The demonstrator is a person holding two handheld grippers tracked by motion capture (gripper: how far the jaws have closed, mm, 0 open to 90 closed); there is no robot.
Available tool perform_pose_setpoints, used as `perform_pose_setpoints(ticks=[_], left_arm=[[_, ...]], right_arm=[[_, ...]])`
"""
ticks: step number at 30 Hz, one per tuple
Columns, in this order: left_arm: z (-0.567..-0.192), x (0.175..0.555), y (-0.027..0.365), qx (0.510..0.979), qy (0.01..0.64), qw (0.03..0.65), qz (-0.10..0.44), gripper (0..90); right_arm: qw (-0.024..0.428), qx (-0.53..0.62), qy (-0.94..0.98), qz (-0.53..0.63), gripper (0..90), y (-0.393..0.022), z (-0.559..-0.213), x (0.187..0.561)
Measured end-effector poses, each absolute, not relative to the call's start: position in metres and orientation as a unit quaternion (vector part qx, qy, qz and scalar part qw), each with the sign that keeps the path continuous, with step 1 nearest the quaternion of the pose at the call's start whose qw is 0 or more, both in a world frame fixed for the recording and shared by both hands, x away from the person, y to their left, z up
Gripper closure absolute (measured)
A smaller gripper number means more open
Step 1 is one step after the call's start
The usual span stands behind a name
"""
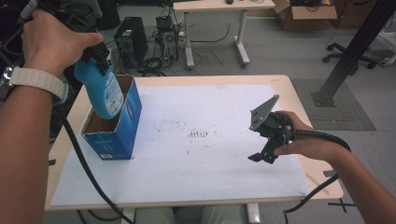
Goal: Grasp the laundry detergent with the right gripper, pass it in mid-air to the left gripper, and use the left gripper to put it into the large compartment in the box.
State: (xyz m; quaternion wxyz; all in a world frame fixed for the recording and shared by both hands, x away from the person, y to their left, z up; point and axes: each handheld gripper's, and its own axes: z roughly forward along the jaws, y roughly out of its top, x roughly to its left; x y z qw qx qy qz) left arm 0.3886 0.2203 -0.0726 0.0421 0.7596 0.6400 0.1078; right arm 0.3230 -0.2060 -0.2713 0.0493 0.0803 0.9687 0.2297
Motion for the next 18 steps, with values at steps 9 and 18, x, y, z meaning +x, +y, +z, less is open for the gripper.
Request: perform_pose_setpoints(ticks=[9, 18], left_arm=[[-0.094, 0.398, 0.234, 0.746, 0.656, 0.038, 0.109, 38.0], [-0.115, 0.405, 0.244, 0.749, 0.652, 0.028, 0.114, 38.0]], right_arm=[[0.044, 0.086, 0.968, 0.231, 6.0, -0.203, -0.277, 0.326], [0.041, 0.09, 0.968, 0.229, 6.0, -0.203, -0.278, 0.328]])
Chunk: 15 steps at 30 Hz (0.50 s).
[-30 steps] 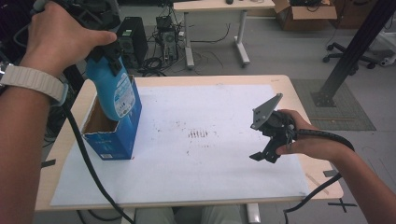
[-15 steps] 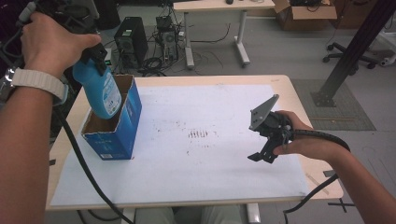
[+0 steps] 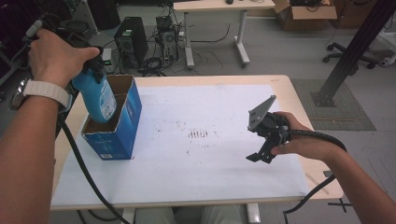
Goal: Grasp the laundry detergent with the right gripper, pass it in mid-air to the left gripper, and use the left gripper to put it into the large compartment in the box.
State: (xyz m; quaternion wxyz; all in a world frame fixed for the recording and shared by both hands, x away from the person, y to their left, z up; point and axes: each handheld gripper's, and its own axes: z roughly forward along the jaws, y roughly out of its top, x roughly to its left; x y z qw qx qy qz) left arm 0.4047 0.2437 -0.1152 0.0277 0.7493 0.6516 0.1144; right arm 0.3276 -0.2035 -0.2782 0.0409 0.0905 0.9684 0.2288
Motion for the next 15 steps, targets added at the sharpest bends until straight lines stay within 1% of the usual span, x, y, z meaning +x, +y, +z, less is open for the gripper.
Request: perform_pose_setpoints(ticks=[15], left_arm=[[-0.178, 0.419, 0.249, 0.759, 0.642, 0.023, 0.1, 38.0]], right_arm=[[0.03, 0.101, 0.968, 0.228, 6.0, -0.204, -0.286, 0.33]])
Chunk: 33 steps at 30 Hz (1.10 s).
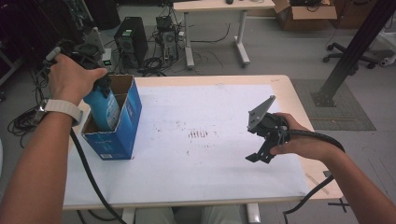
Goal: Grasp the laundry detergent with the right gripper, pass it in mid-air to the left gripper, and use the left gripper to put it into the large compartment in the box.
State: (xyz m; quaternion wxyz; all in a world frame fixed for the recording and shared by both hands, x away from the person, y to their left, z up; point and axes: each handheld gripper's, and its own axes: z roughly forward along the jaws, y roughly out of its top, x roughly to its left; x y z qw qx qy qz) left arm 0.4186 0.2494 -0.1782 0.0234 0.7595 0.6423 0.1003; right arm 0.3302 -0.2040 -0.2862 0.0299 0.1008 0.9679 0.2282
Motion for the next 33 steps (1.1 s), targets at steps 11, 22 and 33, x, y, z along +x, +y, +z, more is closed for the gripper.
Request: perform_pose_setpoints(ticks=[11, 22, 33], left_arm=[[-0.22, 0.421, 0.255, 0.761, 0.641, 0.023, 0.102, 38.0], [-0.254, 0.423, 0.26, 0.763, 0.641, 0.019, 0.087, 38.0], [-0.271, 0.425, 0.262, 0.763, 0.641, 0.015, 0.079, 37.9]], right_arm=[[0.023, 0.104, 0.968, 0.228, 6.0, -0.2, -0.291, 0.331], [0.017, 0.106, 0.968, 0.225, 6.1, -0.196, -0.296, 0.332], [0.014, 0.109, 0.969, 0.222, 6.1, -0.197, -0.3, 0.332]])
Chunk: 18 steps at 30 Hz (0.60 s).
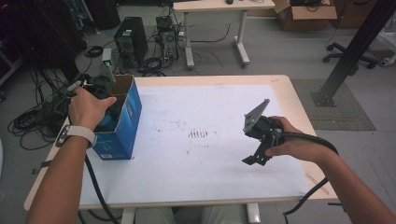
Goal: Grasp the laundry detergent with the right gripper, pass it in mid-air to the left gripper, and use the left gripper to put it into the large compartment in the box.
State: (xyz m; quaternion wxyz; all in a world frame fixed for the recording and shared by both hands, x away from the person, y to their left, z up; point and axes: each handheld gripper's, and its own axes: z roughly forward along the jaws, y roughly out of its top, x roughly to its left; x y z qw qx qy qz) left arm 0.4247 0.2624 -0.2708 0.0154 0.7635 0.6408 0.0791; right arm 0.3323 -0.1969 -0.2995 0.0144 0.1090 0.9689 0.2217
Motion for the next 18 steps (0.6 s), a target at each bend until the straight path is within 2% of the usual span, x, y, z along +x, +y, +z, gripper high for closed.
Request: perform_pose_setpoints(ticks=[18], left_arm=[[-0.2734, 0.4282, 0.2658, 0.763, 0.643, 0.017, 0.063, 37.4]], right_arm=[[0.009, 0.106, 0.97, 0.217, 6.2, -0.1939, -0.3036, 0.3324]])
